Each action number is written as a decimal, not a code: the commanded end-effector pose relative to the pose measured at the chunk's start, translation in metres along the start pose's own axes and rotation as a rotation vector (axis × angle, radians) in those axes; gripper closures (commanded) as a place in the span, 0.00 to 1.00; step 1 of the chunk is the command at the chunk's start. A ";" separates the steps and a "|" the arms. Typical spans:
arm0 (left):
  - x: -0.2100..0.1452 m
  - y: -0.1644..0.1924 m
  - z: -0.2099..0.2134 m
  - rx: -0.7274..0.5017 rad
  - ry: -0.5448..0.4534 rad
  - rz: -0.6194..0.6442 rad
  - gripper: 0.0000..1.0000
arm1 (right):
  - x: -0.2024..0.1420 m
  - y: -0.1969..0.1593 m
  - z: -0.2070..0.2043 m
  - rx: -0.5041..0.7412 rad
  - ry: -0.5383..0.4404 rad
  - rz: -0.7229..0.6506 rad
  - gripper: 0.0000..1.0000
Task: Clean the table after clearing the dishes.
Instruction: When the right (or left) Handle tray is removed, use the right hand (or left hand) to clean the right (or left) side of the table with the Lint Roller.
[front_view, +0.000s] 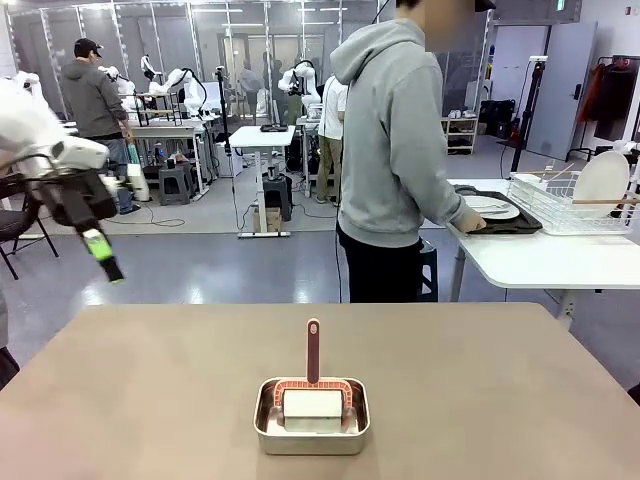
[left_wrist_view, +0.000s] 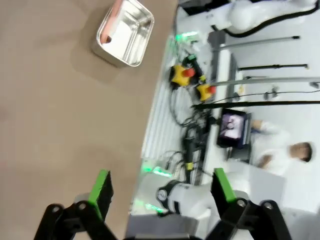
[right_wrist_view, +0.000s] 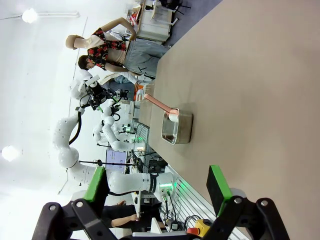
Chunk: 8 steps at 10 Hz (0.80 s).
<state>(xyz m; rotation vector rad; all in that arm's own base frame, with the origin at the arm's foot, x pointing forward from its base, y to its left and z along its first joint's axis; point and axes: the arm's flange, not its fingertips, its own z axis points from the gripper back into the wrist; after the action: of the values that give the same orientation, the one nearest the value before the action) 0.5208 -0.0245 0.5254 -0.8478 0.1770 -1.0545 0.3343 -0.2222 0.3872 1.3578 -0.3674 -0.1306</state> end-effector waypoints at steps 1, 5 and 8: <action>0.017 -0.006 -0.042 0.143 0.050 -0.030 0.00 | -0.001 0.003 0.001 0.002 -0.002 0.004 0.00; 0.051 -0.023 -0.085 0.251 0.072 -0.042 0.00 | -0.001 0.003 0.001 0.002 -0.002 0.004 0.00; 0.063 -0.014 -0.074 0.180 0.090 -0.079 0.00 | -0.001 0.003 0.001 0.002 -0.002 0.004 0.00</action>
<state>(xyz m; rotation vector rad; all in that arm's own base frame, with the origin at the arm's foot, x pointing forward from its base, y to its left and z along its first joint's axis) 0.5024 -0.1225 0.4967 -0.6367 0.1123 -1.1557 0.3343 -0.2223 0.3873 1.3577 -0.3678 -0.1307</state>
